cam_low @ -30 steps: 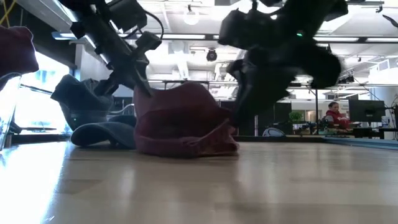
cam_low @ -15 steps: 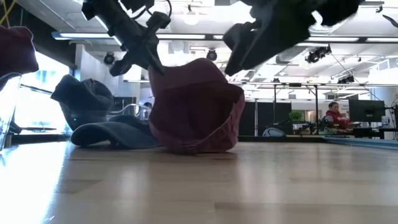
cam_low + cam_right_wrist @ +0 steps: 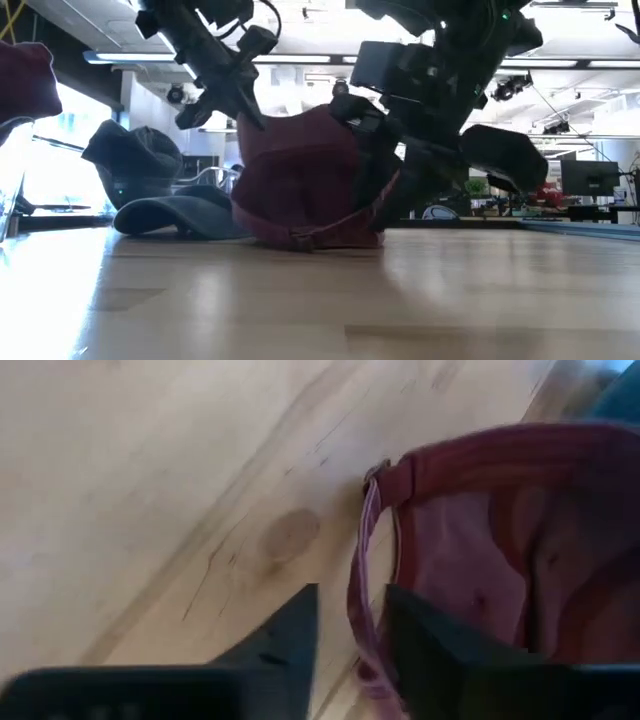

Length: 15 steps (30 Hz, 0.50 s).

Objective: Pick & Place hat
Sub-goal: Put the red cap into the bottom transparent bin

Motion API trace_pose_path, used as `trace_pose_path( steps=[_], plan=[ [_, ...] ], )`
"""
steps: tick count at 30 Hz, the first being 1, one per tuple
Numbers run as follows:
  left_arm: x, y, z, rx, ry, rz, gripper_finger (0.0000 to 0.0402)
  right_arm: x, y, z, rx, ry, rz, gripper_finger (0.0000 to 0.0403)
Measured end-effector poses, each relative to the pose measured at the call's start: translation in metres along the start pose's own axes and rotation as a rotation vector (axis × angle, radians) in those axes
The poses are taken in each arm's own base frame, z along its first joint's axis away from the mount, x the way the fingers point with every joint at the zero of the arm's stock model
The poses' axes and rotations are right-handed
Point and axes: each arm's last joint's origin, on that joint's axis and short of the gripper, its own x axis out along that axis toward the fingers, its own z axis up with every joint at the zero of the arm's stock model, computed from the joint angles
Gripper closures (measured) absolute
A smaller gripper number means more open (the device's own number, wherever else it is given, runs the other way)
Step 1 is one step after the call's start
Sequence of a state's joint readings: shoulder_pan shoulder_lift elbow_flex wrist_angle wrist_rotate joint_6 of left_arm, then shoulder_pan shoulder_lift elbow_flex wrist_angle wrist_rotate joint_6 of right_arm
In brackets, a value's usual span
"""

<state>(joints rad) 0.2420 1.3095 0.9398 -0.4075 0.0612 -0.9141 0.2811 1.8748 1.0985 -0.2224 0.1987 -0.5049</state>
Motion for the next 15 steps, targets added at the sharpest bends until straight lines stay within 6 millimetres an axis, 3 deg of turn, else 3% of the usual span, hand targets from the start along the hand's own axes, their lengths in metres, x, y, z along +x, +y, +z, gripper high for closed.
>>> trace_pose_path(
  steps=[5, 9, 15],
  plan=[
    [0.002, 0.000, 0.000, -0.004, 0.007, 0.008, 0.0401, -0.004, 0.003, 0.003, 0.025, -0.033, 0.042, 0.0391],
    [-0.003, -0.005, 0.003, -0.004, 0.028, -0.010, 0.0401, -0.025, -0.001, 0.007, 0.163, -0.083, 0.101, 0.0392],
    [-0.017, -0.019, 0.007, -0.011, 0.149, -0.063, 0.0401, -0.094, -0.029, 0.009, 0.508, -0.253, 0.178, 0.0398]
  ],
)
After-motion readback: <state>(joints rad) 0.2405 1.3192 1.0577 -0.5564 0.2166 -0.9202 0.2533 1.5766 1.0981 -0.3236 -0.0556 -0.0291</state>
